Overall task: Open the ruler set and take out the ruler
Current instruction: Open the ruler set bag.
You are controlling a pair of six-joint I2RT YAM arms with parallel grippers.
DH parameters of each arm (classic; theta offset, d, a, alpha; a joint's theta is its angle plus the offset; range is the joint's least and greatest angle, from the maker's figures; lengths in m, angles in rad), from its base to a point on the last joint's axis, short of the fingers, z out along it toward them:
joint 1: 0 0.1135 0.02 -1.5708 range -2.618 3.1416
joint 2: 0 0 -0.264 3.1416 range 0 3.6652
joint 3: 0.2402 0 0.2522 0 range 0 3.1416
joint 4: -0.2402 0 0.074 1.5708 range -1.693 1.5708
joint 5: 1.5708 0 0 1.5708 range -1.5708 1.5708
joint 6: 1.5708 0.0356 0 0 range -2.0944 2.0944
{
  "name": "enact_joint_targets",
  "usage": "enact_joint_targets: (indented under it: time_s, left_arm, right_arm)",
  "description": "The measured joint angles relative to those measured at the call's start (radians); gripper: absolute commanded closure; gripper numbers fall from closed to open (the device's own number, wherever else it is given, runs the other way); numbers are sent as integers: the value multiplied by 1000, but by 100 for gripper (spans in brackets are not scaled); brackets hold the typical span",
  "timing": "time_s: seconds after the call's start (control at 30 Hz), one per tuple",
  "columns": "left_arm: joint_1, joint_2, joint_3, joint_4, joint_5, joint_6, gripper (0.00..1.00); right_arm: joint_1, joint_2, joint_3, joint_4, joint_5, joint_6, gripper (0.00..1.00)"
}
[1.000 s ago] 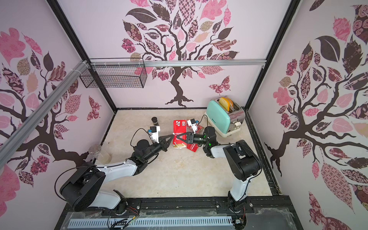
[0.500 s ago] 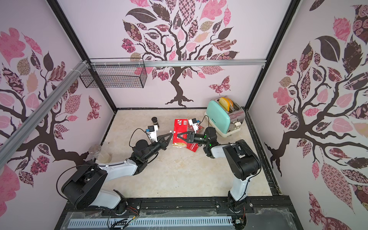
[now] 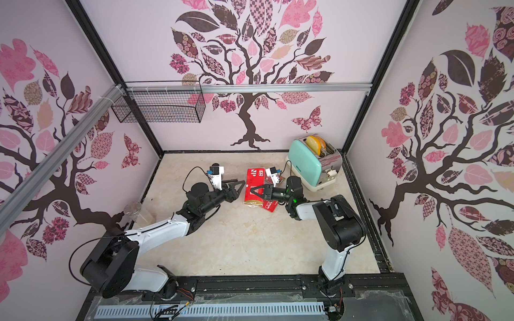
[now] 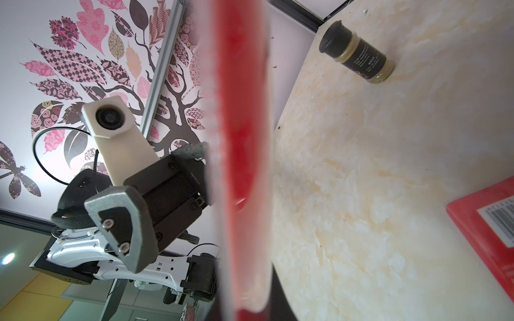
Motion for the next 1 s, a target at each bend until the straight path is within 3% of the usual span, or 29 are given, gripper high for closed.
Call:
enact_joint_targets:
  time_s: [0.37, 0.67, 1.0]
  left_arm:
    - [-1, 88, 54, -115, 14, 15, 48]
    - [0, 101, 53, -76, 0, -13, 71]
    - [2, 101, 54, -81, 82, -12, 82]
  right_arm:
    - [-2, -53, 0, -41, -10, -30, 88]
    - [-6, -75, 0, -90, -23, -70, 87]
    - [-6, -80, 0, -111, -43, -92, 86]
